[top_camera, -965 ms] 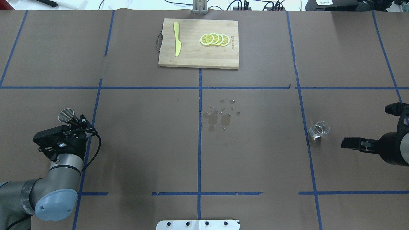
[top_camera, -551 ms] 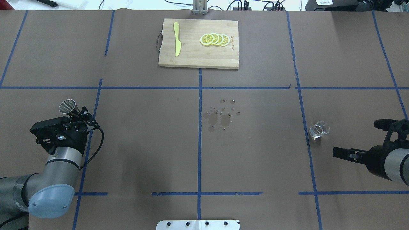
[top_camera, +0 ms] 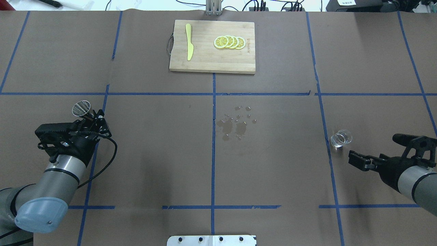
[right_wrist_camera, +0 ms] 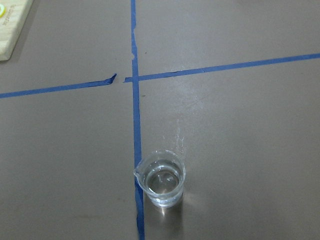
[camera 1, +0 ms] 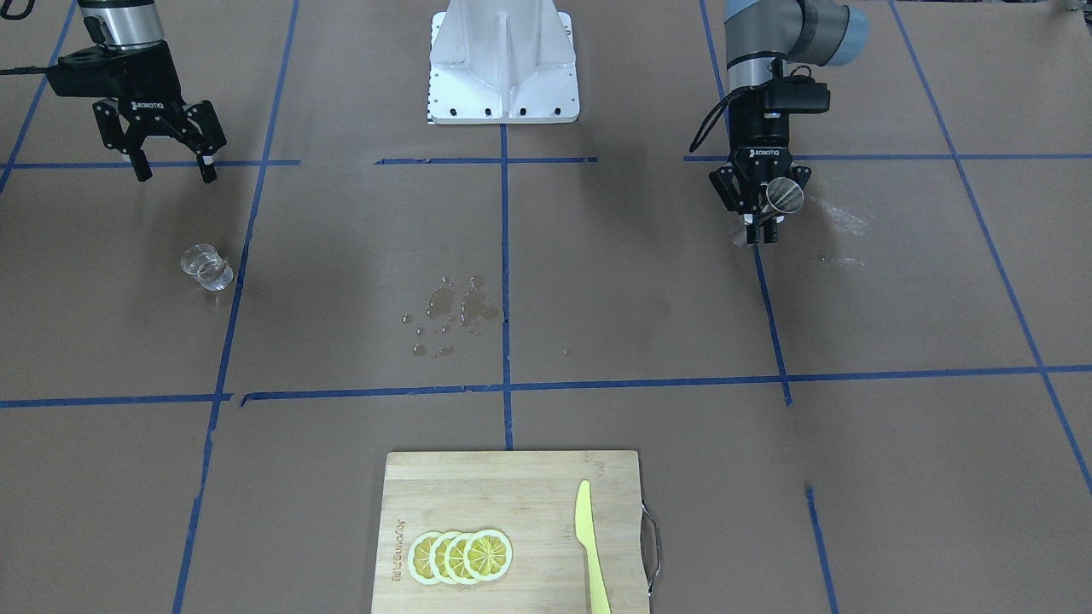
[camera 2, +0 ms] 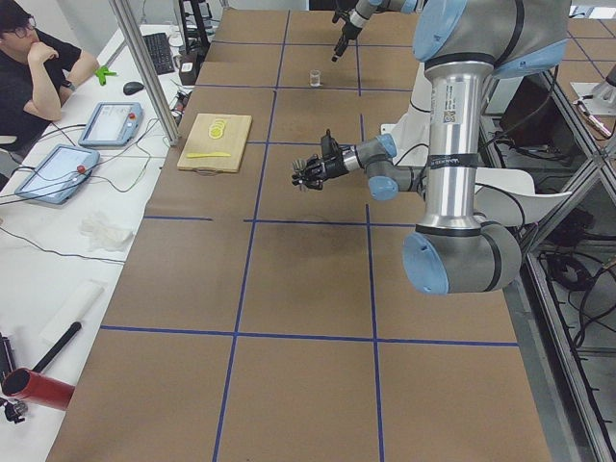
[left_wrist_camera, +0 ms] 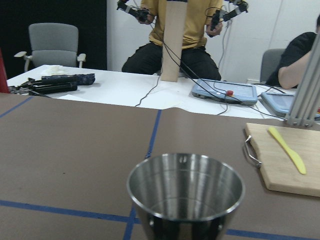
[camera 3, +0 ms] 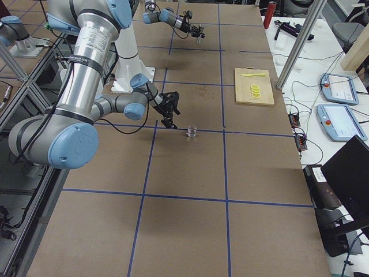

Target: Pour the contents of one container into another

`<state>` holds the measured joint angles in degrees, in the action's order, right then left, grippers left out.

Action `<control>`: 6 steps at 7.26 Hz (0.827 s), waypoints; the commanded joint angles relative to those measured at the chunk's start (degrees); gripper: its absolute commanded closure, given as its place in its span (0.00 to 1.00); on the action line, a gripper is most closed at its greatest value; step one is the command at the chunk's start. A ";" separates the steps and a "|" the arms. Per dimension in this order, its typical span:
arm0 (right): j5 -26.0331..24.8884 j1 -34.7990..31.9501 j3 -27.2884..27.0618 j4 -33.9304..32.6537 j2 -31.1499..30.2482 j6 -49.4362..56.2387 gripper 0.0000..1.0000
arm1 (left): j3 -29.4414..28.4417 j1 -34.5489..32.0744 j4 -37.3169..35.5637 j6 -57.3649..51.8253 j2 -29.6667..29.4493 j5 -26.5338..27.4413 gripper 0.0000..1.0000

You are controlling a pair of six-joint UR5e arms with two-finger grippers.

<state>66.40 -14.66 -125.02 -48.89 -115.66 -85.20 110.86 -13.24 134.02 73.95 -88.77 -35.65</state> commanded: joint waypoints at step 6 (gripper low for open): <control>-18.75 4.46 15.92 7.58 9.56 9.35 0.00 | -4.08 -1.70 14.52 -12.96 -0.62 -5.83 1.00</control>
<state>50.04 -10.29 -111.69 -41.35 -108.37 -76.37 107.04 -14.93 148.45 60.97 -89.38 -41.46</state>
